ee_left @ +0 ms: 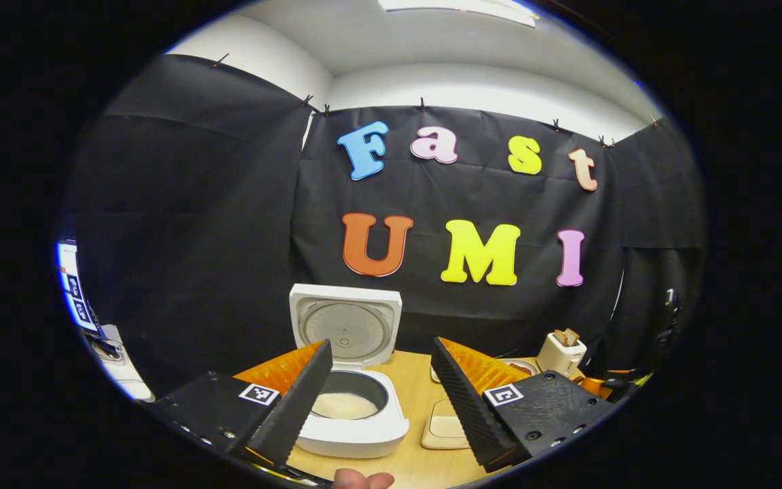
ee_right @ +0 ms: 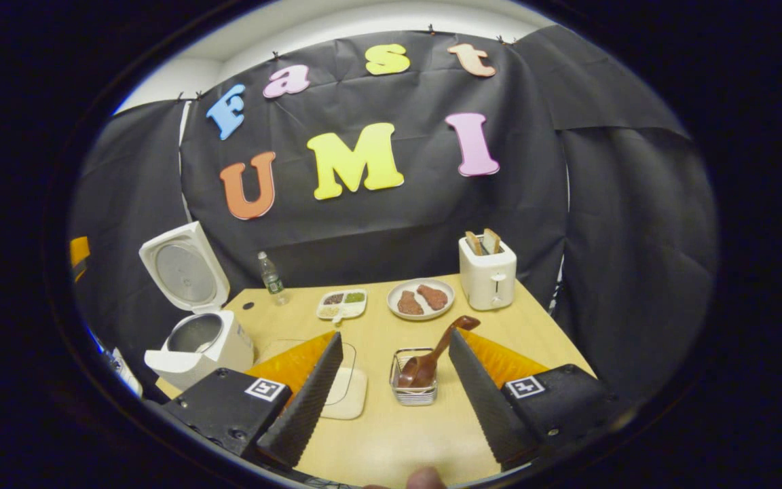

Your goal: Close the left gripper, press the button to open the rice cooker; take a wooden spoon from the chopstick holder with the right hand, scoop a spoonful of rice and pour it into the rice cooker, then put the wooden spoon back into the chopstick holder.

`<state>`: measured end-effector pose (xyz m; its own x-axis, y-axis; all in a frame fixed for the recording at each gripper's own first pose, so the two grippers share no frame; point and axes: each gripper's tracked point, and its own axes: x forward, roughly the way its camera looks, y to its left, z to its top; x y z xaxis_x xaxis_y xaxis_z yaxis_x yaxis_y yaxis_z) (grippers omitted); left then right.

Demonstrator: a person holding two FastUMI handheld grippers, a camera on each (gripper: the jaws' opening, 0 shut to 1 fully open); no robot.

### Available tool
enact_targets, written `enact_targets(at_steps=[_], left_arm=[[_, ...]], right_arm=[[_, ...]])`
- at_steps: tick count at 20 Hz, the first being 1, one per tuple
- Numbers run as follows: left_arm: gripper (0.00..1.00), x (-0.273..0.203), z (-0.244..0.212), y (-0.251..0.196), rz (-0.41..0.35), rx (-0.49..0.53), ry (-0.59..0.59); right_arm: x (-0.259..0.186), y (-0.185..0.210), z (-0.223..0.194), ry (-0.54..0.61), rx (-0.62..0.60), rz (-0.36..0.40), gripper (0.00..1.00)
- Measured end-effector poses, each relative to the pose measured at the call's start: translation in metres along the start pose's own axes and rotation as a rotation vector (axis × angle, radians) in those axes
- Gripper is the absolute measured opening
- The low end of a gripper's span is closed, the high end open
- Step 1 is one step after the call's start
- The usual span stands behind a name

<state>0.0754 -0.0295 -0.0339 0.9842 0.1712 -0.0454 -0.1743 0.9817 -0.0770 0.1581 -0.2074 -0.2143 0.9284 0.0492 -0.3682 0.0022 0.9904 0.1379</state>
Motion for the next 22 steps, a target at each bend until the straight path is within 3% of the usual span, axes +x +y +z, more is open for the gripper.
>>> enact_targets(at_steps=[6, 7, 9, 10, 11, 12, 14, 15, 16, 18, 20, 21, 22], left_arm=[[0.94, 0.002, -0.010, -0.022, -0.011, 0.022, 0.053], [0.94, 0.001, -0.013, -0.022, -0.005, 0.029, 0.061], [0.94, 0.001, -0.021, -0.020, 0.011, 0.038, 0.085], [0.94, 0.002, -0.029, -0.019, 0.020, 0.043, 0.101], [0.94, 0.002, -0.034, -0.017, 0.030, 0.049, 0.114], [0.94, 0.001, -0.037, -0.015, 0.044, 0.052, 0.125], [0.94, 0.001, -0.042, -0.014, 0.059, 0.052, 0.139], [0.94, 0.000, -0.043, -0.012, 0.068, 0.054, 0.145], [0.94, -0.001, -0.046, -0.011, 0.077, 0.054, 0.151], [0.94, -0.002, -0.049, -0.010, 0.087, 0.052, 0.159], [0.94, -0.005, -0.051, -0.008, 0.094, 0.045, 0.166], [0.94, -0.006, -0.049, -0.007, 0.098, 0.041, 0.163], [0.94, -0.005, -0.049, -0.006, 0.099, 0.038, 0.161]], right_arm=[[0.075, -0.042, -0.053, 0.120, 0.109, -0.029, 0.98], [0.084, -0.046, -0.057, 0.129, 0.129, -0.031, 0.89], [0.105, -0.055, -0.059, 0.137, 0.156, -0.043, 0.84], [0.114, -0.058, -0.061, 0.141, 0.163, -0.045, 0.89], [0.123, -0.059, -0.062, 0.147, 0.160, -0.041, 0.80], [0.131, -0.059, -0.064, 0.156, 0.158, -0.040, 0.84], [0.145, -0.059, -0.067, 0.169, 0.158, -0.031, 0.77], [0.149, -0.060, -0.067, 0.169, 0.153, -0.032, 0.64], [0.153, -0.060, -0.066, 0.170, 0.148, -0.030, 0.67], [0.158, -0.059, -0.066, 0.174, 0.156, -0.028, 0.48], [0.159, -0.064, -0.064, 0.172, 0.155, -0.039, 0.41], [0.158, -0.064, -0.064, 0.172, 0.158, -0.039, 0.32], [0.156, -0.062, -0.064, 0.174, 0.161, -0.033, 0.29]])
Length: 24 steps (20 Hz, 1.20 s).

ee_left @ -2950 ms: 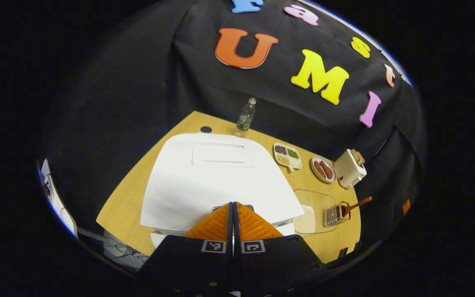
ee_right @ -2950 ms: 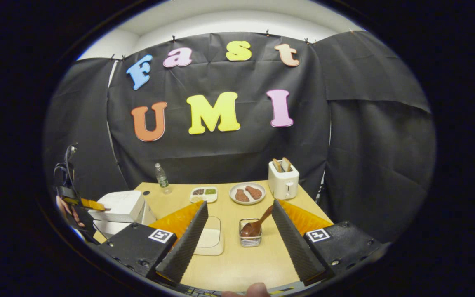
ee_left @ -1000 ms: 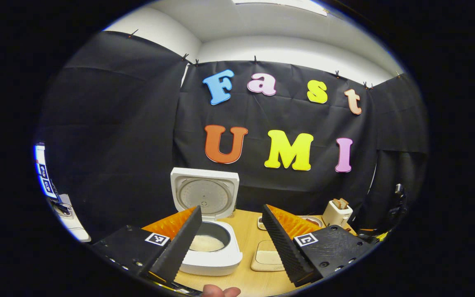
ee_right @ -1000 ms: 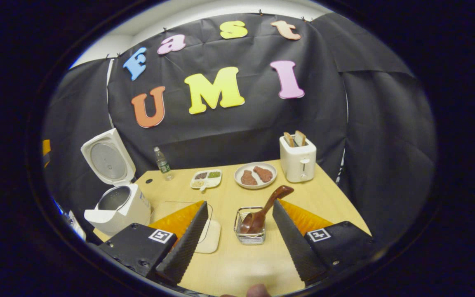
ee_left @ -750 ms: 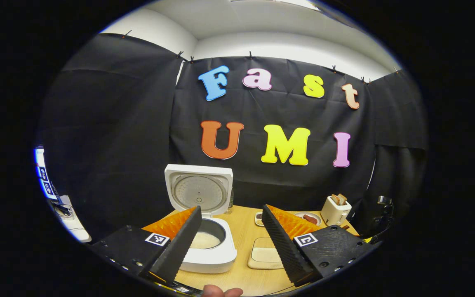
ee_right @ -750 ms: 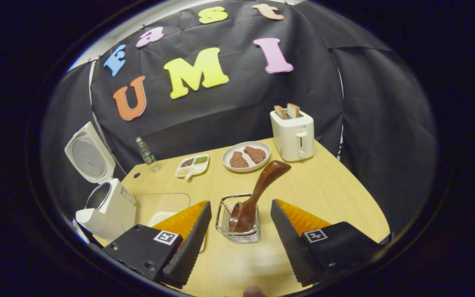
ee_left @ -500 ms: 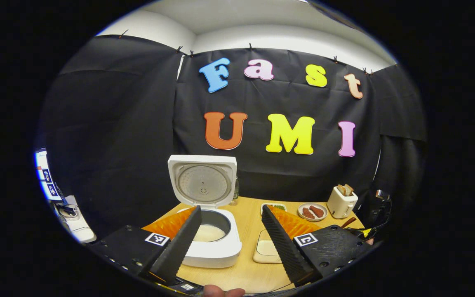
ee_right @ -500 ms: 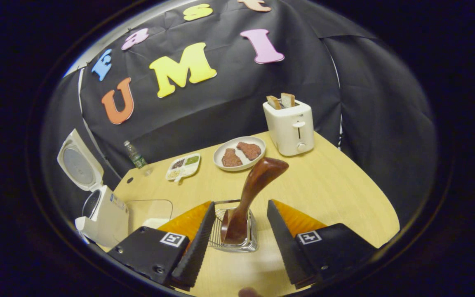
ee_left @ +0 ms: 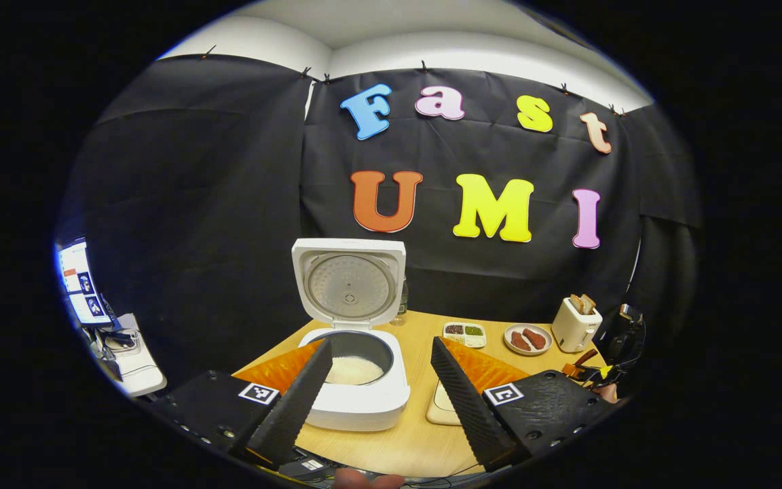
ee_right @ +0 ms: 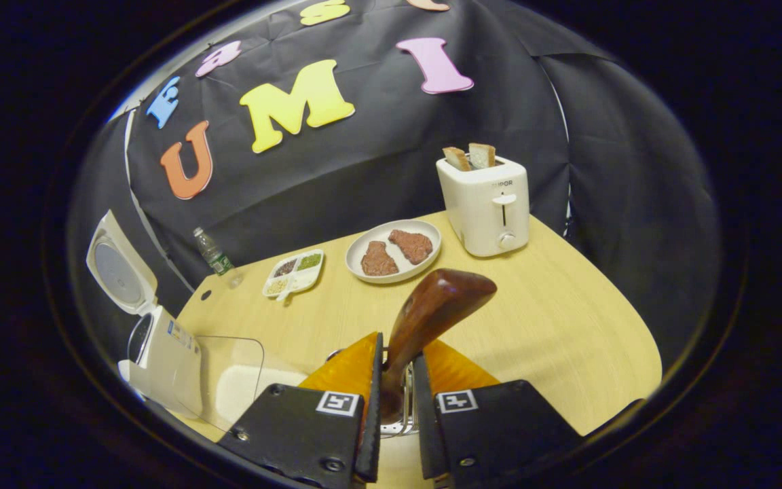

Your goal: Close the left gripper, press the button to open the rice cooker; take a wooden spoon from the chopstick holder with the right hand, scoop a spoonful of rice and pour it into the rice cooker, then put the wooden spoon back into the chopstick holder.

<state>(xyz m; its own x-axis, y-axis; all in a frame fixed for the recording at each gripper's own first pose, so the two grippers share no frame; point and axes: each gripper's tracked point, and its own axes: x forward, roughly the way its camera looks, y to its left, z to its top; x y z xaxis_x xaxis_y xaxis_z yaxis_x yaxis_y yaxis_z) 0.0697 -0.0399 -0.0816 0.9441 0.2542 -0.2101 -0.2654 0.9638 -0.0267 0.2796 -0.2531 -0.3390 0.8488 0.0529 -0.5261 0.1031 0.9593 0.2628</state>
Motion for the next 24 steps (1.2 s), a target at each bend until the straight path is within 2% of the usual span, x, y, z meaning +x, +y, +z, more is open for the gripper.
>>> enact_targets(at_steps=[6, 9, 12, 18, 20, 24], left_arm=[[0.94, -0.003, 0.000, 0.012, 0.005, -0.015, -0.008], [0.94, -0.008, 0.002, 0.022, -0.002, -0.020, -0.012], [0.94, -0.007, 0.005, 0.031, -0.019, -0.033, -0.021], [0.94, 0.001, 0.013, 0.047, -0.067, -0.080, -0.047], [0.94, 0.003, 0.018, 0.057, -0.074, -0.079, -0.059], [0.94, 0.004, 0.019, 0.078, -0.072, -0.056, -0.061]], right_arm=[[-0.012, 0.011, 0.002, -0.005, 0.002, -0.003, 0.17], [-0.026, 0.018, 0.020, -0.055, -0.002, -0.021, 0.12], [-0.048, 0.033, 0.042, -0.109, 0.000, -0.029, 0.11], [-0.100, 0.109, 0.070, -0.185, -0.065, 0.037, 0.10], [-0.104, 0.140, 0.064, -0.182, -0.096, 0.075, 0.10], [-0.087, 0.179, 0.028, -0.136, -0.141, 0.088, 0.09]])
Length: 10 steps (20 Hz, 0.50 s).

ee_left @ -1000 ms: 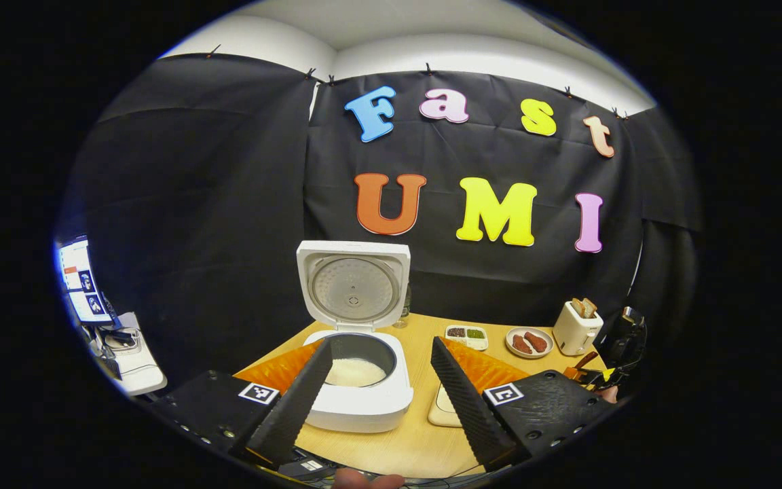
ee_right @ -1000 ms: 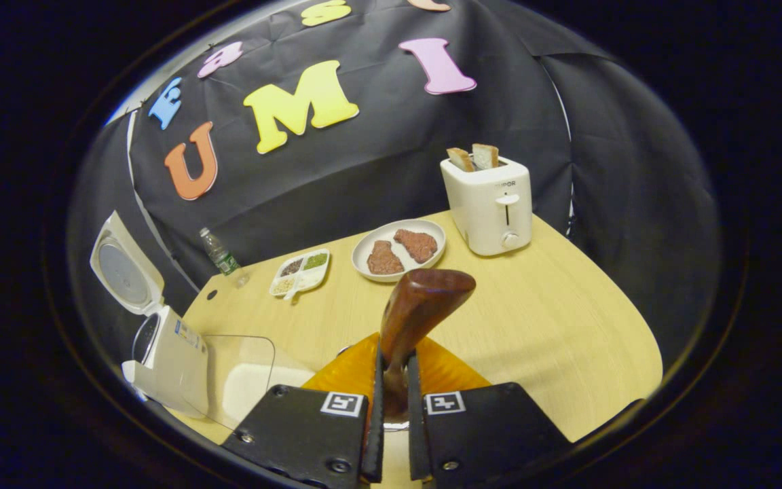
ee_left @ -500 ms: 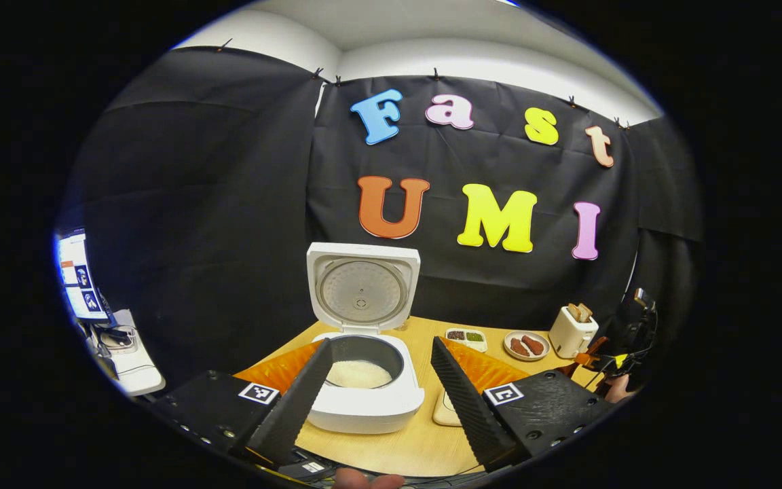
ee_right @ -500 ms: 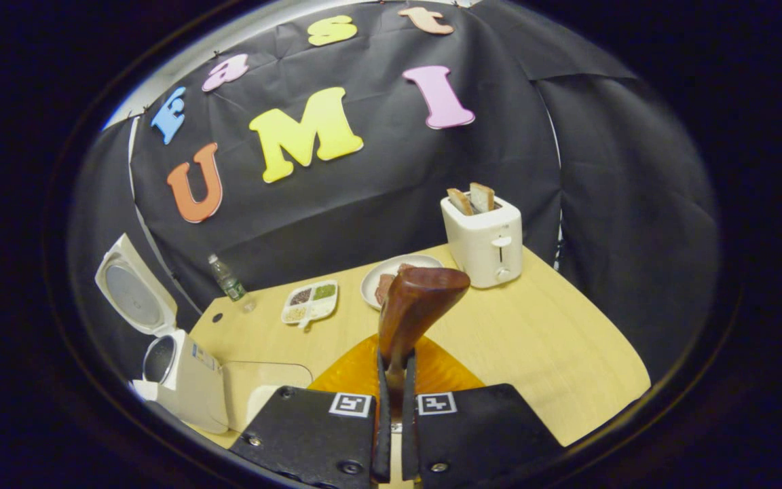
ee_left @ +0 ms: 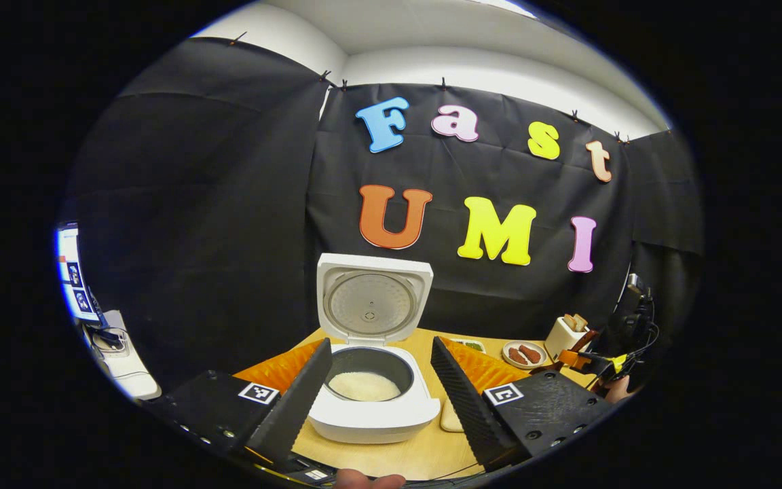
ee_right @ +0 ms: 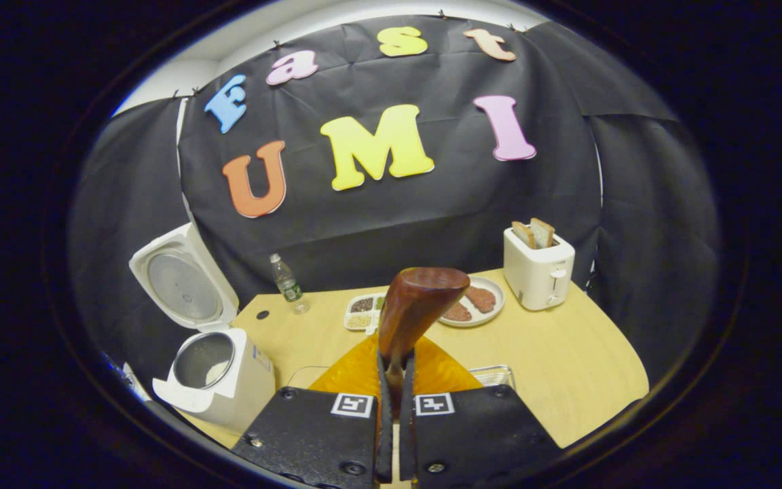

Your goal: Close the left gripper, press the button to open the rice cooker; take a wooden spoon from the chopstick holder with the right hand, scoop a spoonful of rice and pour it into the rice cooker, then put the wooden spoon back into the chopstick holder.

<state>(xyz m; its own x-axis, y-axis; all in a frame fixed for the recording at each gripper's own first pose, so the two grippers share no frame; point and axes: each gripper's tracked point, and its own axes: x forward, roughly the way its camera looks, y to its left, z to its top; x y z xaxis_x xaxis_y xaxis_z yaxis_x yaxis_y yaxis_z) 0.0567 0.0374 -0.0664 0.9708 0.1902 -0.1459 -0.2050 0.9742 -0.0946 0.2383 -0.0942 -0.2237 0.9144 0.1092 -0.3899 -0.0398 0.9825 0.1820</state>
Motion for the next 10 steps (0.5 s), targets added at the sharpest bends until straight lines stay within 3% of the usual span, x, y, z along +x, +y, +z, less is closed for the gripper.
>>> enact_targets(at_steps=[2, 8, 10], left_arm=[[0.94, -0.002, -0.002, 0.009, 0.000, 0.014, 0.007], [0.94, -0.004, -0.012, 0.035, 0.012, 0.029, 0.056], [0.94, -0.003, -0.014, 0.042, 0.017, 0.031, 0.068]], right_arm=[[0.014, 0.009, -0.025, 0.034, -0.024, -0.017, 0.09], [0.045, 0.002, -0.085, 0.075, -0.223, -0.168, 0.09], [0.050, 0.005, -0.102, 0.090, -0.254, -0.179, 0.09]])
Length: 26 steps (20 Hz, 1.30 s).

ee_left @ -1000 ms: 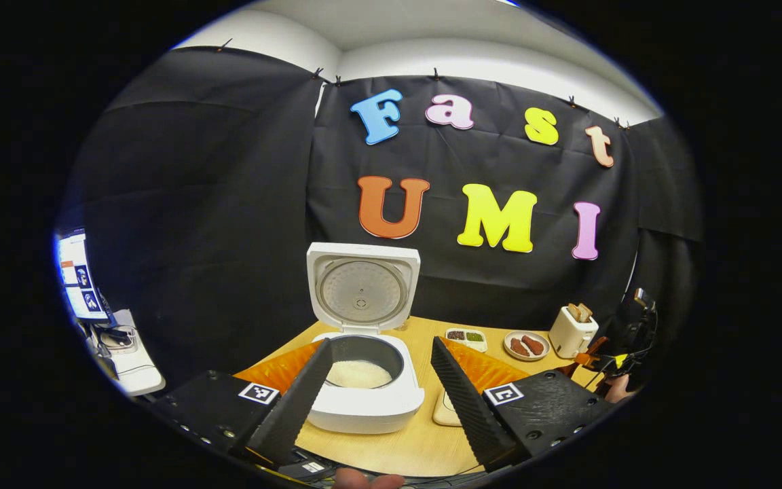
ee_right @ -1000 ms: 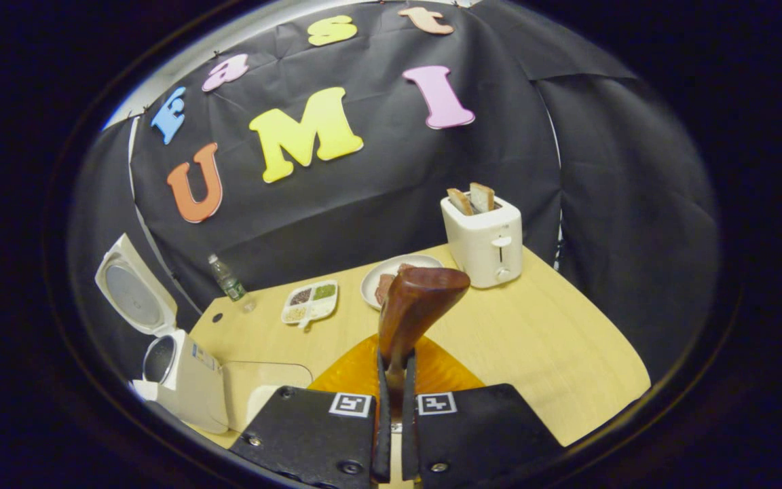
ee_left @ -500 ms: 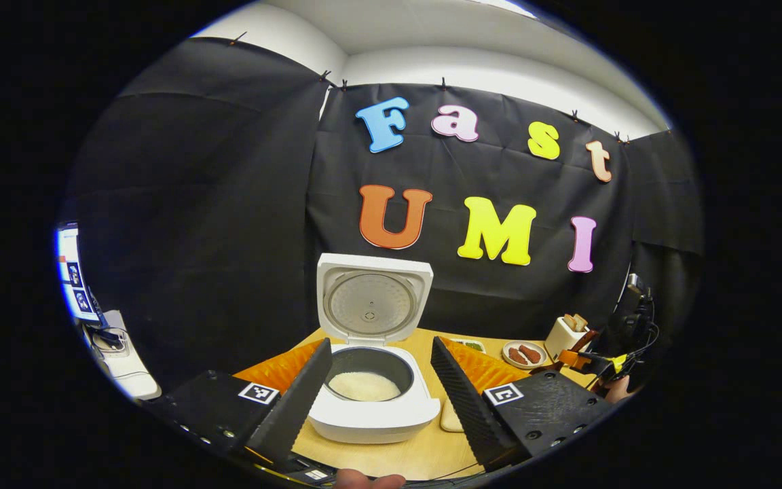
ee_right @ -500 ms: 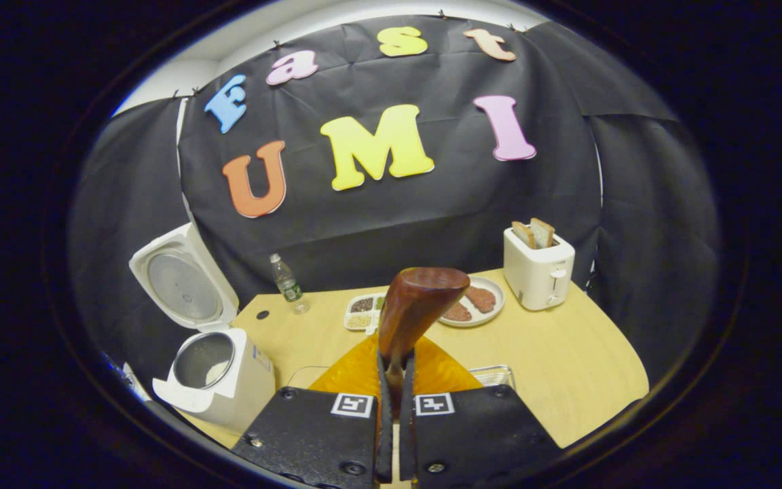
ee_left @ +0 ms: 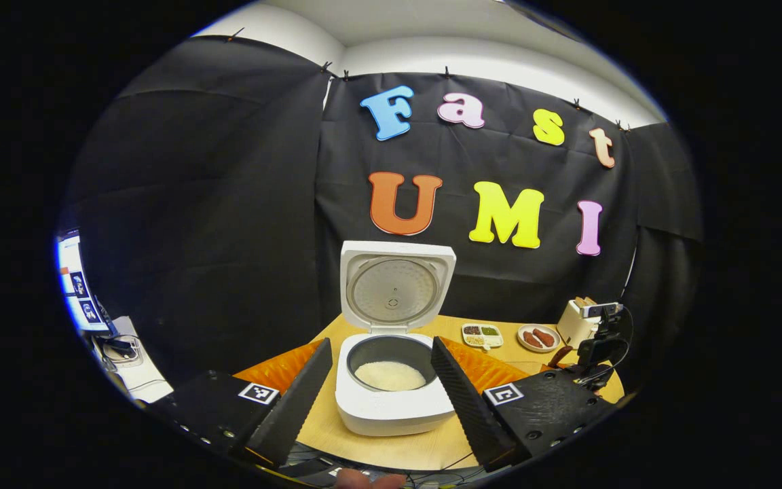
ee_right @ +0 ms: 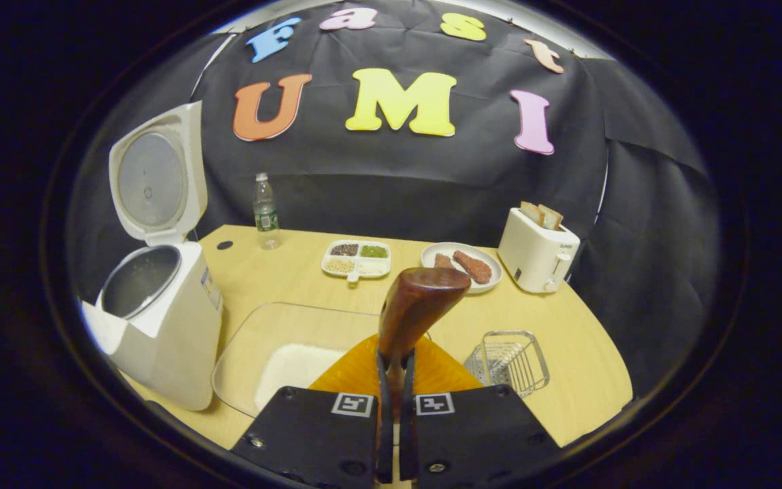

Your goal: Close the left gripper, press the button to open the rice cooker; take a wooden spoon from the chopstick holder with the right hand, scoop a spoonful of rice and pour it into the rice cooker, then put the wooden spoon back into the chopstick holder.

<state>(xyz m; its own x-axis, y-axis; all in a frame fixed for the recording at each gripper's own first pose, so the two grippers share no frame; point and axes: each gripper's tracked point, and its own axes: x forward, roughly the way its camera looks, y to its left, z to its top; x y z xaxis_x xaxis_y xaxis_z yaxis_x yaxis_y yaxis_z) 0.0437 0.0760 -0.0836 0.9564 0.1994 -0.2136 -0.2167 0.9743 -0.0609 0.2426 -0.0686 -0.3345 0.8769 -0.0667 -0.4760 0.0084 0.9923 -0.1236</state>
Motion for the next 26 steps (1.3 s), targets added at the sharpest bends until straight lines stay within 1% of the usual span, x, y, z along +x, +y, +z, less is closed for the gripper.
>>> enact_targets(at_steps=[4, 9, 12, 15, 17, 18, 23, 25, 26], left_arm=[[0.94, 0.002, -0.004, 0.010, 0.005, 0.003, 0.017], [0.94, 0.003, -0.006, 0.011, -0.004, 0.008, 0.026], [0.94, 0.002, -0.005, 0.014, 0.000, 0.012, 0.025], [0.94, 0.001, -0.005, 0.018, 0.010, 0.012, 0.025], [0.94, 0.000, -0.003, 0.020, 0.017, 0.010, 0.021], [0.94, -0.001, -0.003, 0.020, 0.019, 0.007, 0.021], [0.94, -0.004, 0.002, 0.011, 0.019, 0.018, 0.013], [0.94, -0.005, 0.003, 0.004, 0.013, 0.020, 0.010], [0.94, -0.006, 0.003, 0.001, 0.009, 0.021, 0.008]], right_arm=[[0.002, 0.016, -0.007, 0.007, 0.026, 0.011, 0.09], [0.001, 0.047, -0.007, 0.025, 0.125, 0.075, 0.09], [-0.002, 0.069, -0.006, 0.040, 0.225, 0.142, 0.09], [-0.004, 0.080, -0.002, 0.061, 0.348, 0.194, 0.09], [-0.003, 0.082, 0.001, 0.077, 0.442, 0.230, 0.09], [-0.002, 0.081, -0.001, 0.095, 0.508, 0.250, 0.09], [0.010, 0.052, -0.013, 0.185, 0.914, 0.264, 0.09], [0.007, 0.041, -0.012, 0.192, 1.036, 0.288, 0.09], [0.005, 0.033, -0.011, 0.192, 1.069, 0.292, 0.09]])
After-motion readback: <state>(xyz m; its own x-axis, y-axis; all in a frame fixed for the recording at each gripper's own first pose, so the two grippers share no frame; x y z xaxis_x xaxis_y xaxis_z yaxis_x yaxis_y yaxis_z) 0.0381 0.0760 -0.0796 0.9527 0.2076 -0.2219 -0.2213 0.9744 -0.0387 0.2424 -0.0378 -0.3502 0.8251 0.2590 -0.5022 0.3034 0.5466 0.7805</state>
